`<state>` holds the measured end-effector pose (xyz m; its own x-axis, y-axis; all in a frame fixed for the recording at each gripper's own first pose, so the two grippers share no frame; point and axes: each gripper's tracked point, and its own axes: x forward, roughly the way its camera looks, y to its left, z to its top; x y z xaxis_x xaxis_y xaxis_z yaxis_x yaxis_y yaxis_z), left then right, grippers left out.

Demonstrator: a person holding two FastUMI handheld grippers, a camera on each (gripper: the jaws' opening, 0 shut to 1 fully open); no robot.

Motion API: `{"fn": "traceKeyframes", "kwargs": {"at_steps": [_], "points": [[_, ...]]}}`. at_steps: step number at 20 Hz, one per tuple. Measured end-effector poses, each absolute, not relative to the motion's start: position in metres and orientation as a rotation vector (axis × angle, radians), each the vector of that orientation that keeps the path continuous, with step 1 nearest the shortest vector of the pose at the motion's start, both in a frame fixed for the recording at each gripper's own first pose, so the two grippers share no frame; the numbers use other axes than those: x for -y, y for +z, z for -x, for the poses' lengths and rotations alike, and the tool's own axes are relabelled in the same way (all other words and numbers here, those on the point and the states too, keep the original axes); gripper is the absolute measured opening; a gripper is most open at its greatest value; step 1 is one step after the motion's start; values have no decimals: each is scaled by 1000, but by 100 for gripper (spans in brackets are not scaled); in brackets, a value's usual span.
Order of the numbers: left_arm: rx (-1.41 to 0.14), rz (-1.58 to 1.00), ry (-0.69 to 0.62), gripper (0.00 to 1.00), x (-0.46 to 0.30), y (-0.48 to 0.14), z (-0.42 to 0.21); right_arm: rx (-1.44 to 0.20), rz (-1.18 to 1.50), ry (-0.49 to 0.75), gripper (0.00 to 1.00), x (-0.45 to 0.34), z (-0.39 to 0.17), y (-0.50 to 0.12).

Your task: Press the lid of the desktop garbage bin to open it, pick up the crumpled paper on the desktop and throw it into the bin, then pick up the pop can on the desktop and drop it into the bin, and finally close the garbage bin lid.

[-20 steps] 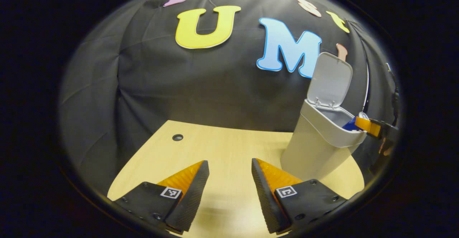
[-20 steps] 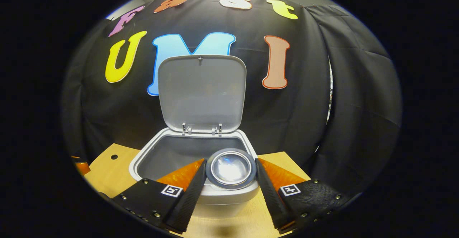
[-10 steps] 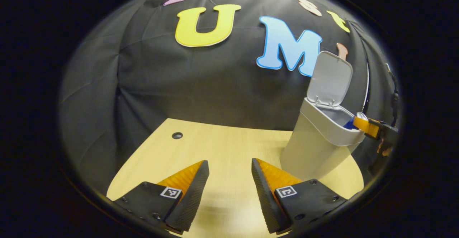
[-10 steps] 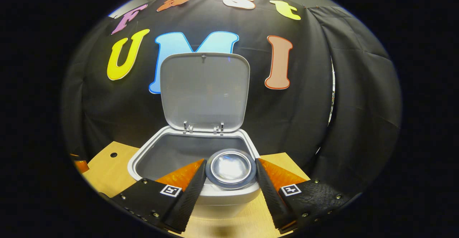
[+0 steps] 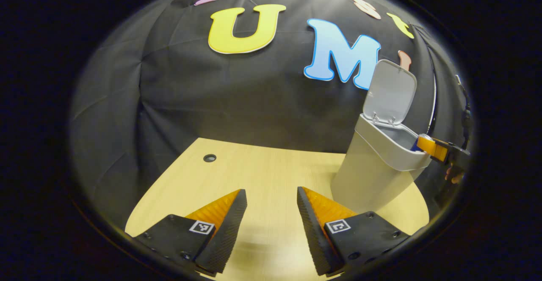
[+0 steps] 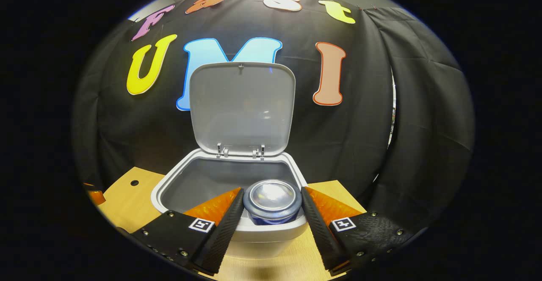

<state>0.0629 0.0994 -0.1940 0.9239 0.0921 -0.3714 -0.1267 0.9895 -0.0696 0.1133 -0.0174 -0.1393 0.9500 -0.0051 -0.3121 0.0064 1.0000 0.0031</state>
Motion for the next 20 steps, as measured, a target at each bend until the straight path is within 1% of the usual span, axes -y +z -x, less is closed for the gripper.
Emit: {"fn": "traceKeyframes", "kwargs": {"at_steps": [2, 5, 11, 19, 20], "points": [[-377, 94, 113, 79, -100, -194, -62, -315, -9, 1, 86, 15, -112, -138], [-380, 97, 117, 80, -101, -197, -61, -312, 1, -2, 94, 16, -112, -139], [-377, 101, 122, 81, -103, -197, -60, -311, 0, -4, 94, 15, -111, -139], [-376, 101, 120, 79, -103, -197, -58, -318, -9, -20, 94, 17, -112, -137], [-376, 101, 119, 81, -103, -197, -57, -317, -15, -23, 94, 17, -112, -134]]}}
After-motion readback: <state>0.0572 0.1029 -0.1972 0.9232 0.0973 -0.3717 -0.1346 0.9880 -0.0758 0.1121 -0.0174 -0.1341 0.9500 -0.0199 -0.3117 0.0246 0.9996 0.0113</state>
